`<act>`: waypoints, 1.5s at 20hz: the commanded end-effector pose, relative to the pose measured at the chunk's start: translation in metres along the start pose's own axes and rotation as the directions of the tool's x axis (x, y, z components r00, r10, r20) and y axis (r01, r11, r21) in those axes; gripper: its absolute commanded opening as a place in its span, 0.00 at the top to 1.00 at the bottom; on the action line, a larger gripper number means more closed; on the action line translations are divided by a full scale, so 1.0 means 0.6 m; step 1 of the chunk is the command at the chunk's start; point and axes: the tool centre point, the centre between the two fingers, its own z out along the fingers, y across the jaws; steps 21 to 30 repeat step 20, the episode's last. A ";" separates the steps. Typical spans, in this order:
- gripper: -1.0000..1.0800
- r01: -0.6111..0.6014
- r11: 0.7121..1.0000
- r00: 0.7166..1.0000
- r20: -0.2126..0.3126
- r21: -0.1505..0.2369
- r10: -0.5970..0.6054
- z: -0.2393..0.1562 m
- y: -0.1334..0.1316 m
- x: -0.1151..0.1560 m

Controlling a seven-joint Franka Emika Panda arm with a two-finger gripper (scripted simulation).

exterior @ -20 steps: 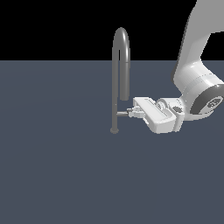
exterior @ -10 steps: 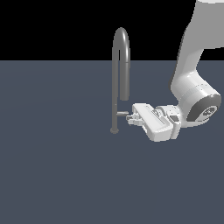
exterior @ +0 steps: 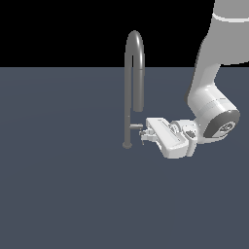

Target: Turn on the faucet by rotating a designated handle.

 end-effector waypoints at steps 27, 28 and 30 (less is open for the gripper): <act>1.00 -0.038 0.999 0.999 -0.006 0.013 0.038 -0.001 -0.040 0.086; 1.00 -0.038 0.999 0.999 -0.006 0.013 0.038 -0.001 -0.040 0.086; 1.00 -0.038 0.999 0.999 -0.006 0.013 0.038 -0.001 -0.040 0.086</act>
